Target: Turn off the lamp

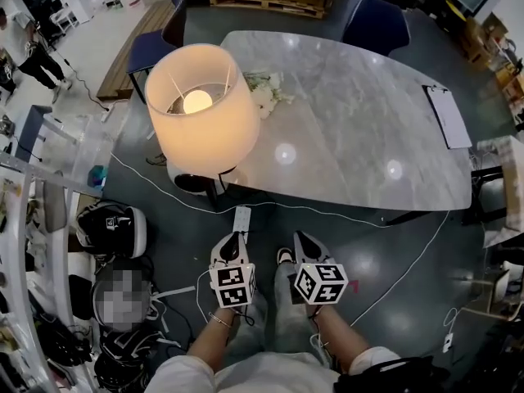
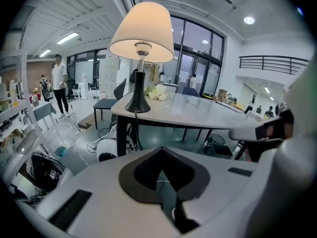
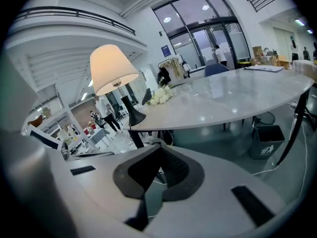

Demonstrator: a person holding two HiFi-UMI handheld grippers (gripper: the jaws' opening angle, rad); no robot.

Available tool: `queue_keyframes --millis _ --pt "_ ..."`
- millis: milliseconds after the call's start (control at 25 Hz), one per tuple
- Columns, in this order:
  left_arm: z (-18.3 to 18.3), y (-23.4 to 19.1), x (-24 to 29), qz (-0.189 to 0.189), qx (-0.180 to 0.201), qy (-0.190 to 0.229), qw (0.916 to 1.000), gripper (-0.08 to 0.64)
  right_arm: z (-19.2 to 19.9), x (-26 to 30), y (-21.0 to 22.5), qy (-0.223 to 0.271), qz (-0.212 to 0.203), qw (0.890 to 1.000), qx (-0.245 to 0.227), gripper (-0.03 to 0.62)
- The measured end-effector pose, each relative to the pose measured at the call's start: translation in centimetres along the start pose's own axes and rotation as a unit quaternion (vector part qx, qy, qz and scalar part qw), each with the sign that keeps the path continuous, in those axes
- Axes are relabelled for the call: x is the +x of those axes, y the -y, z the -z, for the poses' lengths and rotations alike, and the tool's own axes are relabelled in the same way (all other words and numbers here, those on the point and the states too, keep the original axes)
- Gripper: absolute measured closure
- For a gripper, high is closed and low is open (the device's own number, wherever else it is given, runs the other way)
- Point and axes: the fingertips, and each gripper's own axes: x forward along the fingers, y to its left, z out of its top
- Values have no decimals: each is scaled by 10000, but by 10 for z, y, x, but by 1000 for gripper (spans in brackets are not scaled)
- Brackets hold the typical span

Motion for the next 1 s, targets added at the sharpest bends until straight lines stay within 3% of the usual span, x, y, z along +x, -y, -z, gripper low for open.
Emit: queue_keyframes --millis 200,480,640,1000 --pt "30 -5 35 -155 90 24 9998 560 35 26 25 -12 55 9997 255 594" --pt "80 -16 104 -248 -282 -22 9993 560 93 51 64 -99 143 9979 620 594" --pt "103 -23 133 -298 -290 16 9991 557 122 61 83 -132 220 9973 693 594" --pt "123 -35 191 -177 -435 114 9988 446 162 82 106 -143 259 9966 775 594"
